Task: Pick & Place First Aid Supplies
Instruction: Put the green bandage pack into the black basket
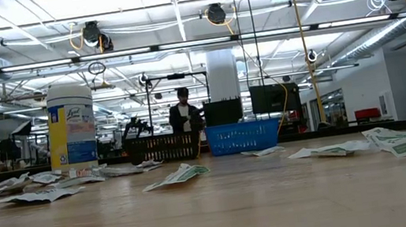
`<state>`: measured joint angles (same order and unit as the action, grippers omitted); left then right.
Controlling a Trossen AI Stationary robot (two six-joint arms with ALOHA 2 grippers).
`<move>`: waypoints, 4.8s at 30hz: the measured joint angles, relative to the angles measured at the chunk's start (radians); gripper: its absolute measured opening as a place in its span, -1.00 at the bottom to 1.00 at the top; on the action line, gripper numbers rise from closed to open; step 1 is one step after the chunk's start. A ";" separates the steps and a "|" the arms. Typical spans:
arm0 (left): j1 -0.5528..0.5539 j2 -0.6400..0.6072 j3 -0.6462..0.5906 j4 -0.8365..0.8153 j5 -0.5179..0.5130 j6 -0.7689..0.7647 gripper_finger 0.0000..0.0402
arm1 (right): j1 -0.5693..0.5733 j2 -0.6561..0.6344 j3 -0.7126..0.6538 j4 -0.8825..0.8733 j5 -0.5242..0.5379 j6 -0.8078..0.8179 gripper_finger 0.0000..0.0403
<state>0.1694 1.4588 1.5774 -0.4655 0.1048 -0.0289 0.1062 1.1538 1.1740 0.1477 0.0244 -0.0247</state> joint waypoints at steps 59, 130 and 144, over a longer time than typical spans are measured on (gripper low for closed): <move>-0.361 -0.109 -0.191 0.408 -0.391 -0.052 -0.21 | 0.458 0.439 0.158 -1.099 0.053 0.604 -0.10; -0.361 -0.109 -0.190 0.310 -0.332 -0.110 -0.21 | 0.327 0.115 -0.055 -0.729 0.262 0.509 -1.00; -0.361 -0.109 -0.190 0.315 -0.334 -0.112 -0.21 | 0.185 -0.100 -0.055 -0.096 0.395 0.139 -1.00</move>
<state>-0.1913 1.3502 1.3872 -0.1509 -0.2297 -0.1411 0.2912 1.0534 1.1194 0.0516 0.4194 0.1138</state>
